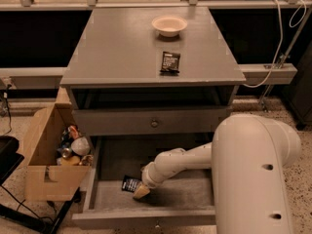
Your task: Pick rxbar blueberry from middle drawer and place on counter
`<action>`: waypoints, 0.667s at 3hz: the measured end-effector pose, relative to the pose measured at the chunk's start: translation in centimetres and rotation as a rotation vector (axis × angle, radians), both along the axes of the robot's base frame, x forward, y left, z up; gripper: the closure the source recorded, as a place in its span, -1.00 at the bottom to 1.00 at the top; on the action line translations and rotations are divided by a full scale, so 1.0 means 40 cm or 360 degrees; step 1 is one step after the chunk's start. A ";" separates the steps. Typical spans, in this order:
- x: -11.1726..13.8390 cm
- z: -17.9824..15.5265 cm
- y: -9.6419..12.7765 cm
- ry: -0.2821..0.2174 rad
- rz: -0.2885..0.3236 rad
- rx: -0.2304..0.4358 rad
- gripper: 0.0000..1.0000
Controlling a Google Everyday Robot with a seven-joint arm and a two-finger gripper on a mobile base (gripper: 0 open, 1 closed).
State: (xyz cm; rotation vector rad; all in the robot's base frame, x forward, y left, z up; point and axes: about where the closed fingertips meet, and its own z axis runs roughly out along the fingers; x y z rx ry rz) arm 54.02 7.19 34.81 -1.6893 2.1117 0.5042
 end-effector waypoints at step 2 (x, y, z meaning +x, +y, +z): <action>-0.001 0.011 0.001 0.0001 0.0001 0.0000 0.67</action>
Offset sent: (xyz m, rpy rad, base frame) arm 0.0000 0.0000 0.0034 0.0000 0.0000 0.0000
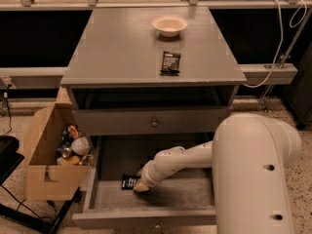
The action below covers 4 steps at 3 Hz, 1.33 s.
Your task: Pick rxbar blueberry from middle drawer and place on counter
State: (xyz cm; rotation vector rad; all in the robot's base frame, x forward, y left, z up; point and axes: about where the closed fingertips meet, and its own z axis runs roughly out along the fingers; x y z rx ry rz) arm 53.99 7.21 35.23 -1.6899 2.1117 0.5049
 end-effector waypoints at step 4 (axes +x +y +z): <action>-0.134 0.250 0.023 0.0004 0.0124 -0.0060 1.00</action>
Offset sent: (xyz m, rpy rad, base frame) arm 0.0000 0.0000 0.0013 0.0000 0.0000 0.0000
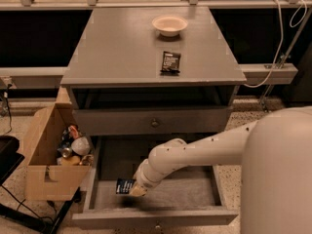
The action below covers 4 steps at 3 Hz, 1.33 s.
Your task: Pick rxbar blueberry from middle drawer and place on counter
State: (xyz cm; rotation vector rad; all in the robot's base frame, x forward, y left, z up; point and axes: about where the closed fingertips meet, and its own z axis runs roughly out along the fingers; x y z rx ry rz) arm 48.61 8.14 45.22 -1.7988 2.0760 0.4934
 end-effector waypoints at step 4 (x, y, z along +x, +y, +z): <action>0.039 0.885 0.073 -0.0263 -0.0111 0.0124 1.00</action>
Offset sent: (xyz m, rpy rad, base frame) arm -0.0638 0.0244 0.2686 0.0752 -0.0951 0.0480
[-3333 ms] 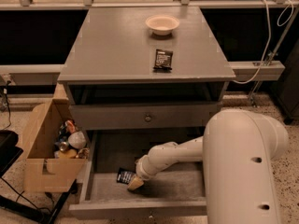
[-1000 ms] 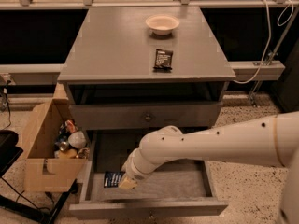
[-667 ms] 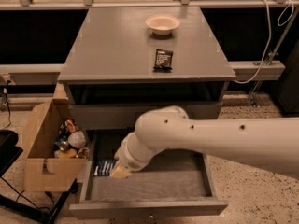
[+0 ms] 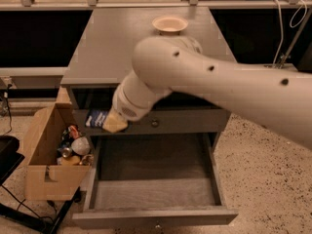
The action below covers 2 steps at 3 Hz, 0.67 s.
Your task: Pick rxbar blueberry from middle drawer and place on counter
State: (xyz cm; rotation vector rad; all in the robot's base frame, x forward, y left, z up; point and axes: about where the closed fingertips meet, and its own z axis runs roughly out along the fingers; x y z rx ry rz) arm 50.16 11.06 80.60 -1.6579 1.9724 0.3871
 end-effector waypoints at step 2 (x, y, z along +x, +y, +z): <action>0.347 0.325 0.066 -0.0226 -0.0384 0.0192 1.00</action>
Offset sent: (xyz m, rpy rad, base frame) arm 0.1951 0.0385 0.1945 0.1872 -0.2232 -0.3458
